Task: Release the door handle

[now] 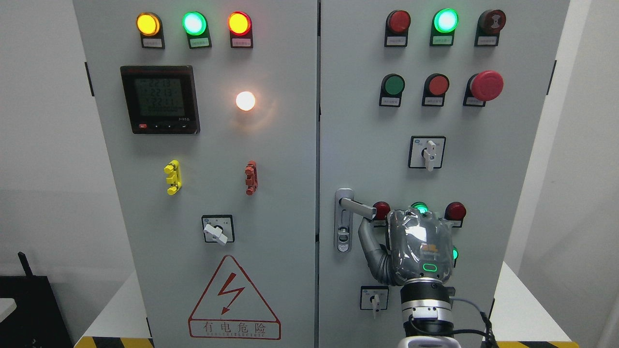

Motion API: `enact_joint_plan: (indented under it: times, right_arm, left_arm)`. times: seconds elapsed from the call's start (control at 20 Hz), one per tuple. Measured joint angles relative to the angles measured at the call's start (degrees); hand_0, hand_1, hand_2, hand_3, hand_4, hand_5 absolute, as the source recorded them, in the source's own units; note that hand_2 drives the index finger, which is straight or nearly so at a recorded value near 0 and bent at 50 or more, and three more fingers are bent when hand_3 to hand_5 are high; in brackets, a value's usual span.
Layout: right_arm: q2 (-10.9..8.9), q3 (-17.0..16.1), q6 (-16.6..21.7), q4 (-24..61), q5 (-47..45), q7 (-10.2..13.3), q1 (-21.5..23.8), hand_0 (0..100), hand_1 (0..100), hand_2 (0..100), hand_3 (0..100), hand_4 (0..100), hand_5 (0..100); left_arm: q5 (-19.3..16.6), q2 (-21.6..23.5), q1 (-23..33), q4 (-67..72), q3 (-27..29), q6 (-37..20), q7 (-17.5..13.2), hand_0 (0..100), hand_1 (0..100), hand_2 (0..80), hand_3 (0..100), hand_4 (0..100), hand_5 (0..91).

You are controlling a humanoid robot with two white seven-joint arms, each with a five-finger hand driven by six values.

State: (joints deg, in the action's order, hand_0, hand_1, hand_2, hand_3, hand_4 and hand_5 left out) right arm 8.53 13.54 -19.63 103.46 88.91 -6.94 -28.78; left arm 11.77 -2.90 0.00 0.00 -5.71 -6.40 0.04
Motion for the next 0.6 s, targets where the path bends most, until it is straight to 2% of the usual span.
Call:
enact_joint_plan:
  times: [0.6]
  right_arm:
    - [-0.07,0.1,0.3,0.6,-0.5,-0.1,1.3,61,0,100,100,100,96]
  left_arm:
    - [0.0,0.0,0.0,0.0,0.0,0.0,0.0,12,39,0.0,0,0,0.0]
